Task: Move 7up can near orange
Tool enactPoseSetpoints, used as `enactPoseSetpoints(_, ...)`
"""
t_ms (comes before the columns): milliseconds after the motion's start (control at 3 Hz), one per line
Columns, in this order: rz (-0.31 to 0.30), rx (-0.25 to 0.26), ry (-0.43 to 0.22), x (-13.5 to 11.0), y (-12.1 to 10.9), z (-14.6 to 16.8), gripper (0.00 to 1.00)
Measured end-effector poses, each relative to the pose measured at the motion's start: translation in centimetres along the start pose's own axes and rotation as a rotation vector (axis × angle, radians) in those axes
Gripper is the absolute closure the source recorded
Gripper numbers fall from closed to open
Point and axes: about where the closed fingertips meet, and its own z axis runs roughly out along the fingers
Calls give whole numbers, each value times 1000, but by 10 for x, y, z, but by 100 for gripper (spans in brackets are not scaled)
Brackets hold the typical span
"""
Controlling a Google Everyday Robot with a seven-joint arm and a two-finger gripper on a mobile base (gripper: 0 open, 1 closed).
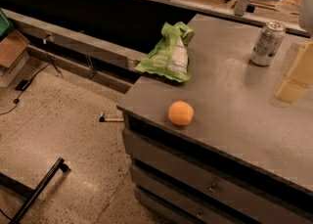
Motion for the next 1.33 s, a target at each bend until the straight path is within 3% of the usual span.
enactPoseSetpoints(667, 8, 14, 8, 1, -13, -2, 0)
enactPoseSetpoints(1333, 75, 61, 6, 23, -80, 10, 0)
